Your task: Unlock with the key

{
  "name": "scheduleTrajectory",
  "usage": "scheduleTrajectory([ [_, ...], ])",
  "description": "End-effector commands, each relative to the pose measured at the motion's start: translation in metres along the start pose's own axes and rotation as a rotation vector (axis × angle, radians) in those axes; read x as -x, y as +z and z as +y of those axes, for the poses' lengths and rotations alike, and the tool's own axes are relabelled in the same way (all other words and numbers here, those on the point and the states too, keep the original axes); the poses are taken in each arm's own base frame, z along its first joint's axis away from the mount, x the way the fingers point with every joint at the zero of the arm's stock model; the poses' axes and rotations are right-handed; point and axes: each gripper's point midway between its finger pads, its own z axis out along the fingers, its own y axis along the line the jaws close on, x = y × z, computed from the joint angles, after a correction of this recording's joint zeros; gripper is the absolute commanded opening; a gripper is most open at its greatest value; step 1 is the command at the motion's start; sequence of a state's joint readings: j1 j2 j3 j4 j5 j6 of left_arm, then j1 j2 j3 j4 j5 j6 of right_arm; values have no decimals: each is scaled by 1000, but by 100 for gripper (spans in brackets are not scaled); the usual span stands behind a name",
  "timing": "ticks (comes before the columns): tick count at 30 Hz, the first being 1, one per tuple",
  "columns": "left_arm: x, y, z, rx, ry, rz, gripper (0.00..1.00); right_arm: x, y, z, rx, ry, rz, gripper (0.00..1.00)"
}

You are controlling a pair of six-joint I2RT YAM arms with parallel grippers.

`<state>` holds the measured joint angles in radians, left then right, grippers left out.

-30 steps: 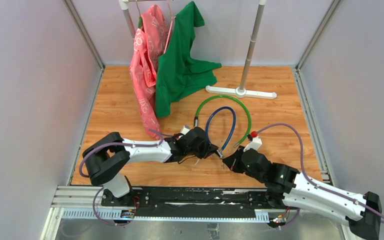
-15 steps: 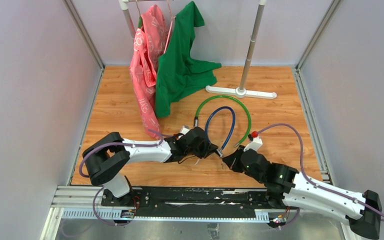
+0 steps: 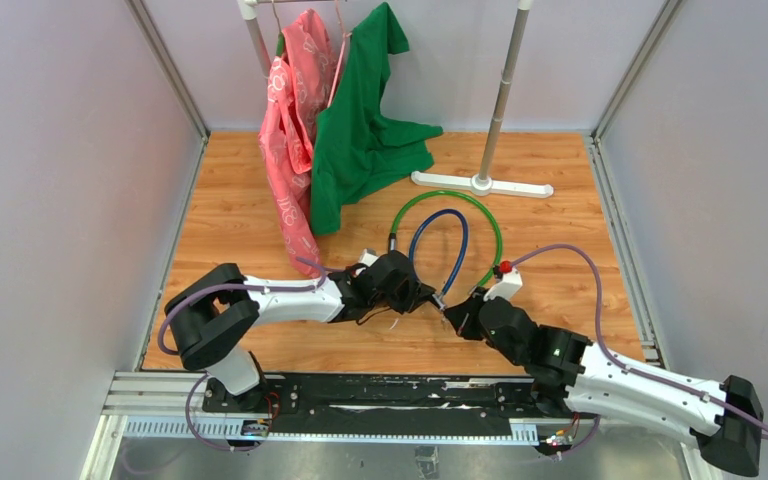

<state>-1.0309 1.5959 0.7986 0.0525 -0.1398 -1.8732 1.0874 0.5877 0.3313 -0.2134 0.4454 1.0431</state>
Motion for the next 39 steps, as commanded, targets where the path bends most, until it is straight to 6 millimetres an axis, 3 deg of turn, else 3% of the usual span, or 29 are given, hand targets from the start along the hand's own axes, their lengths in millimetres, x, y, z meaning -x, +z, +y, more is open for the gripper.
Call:
scheduleTrajectory([
  [1,-42,-24,-41,-108,11,170,0,10,8,-20,-70,-225,-62,0],
  [5,-44,-25,-40,-105,8,177,0,15,10,-17,-27,-305,-99,0],
  [11,-43,-26,-43,-115,6,173,0,27,7,-13,-42,-284,-141,0],
  [21,-45,-28,-44,-117,15,185,0,21,11,-31,-120,-60,-163,0],
  [24,-46,-29,-46,-122,15,189,0,19,15,-26,-110,-8,-160,0],
  [26,-47,-29,-46,-122,16,195,0,26,19,-12,-72,-64,-171,0],
  [33,-53,-35,-50,-129,22,227,0,34,31,3,-38,-415,-177,0],
  [39,-54,-43,-56,-148,18,236,0,48,30,1,-67,-408,-234,0],
])
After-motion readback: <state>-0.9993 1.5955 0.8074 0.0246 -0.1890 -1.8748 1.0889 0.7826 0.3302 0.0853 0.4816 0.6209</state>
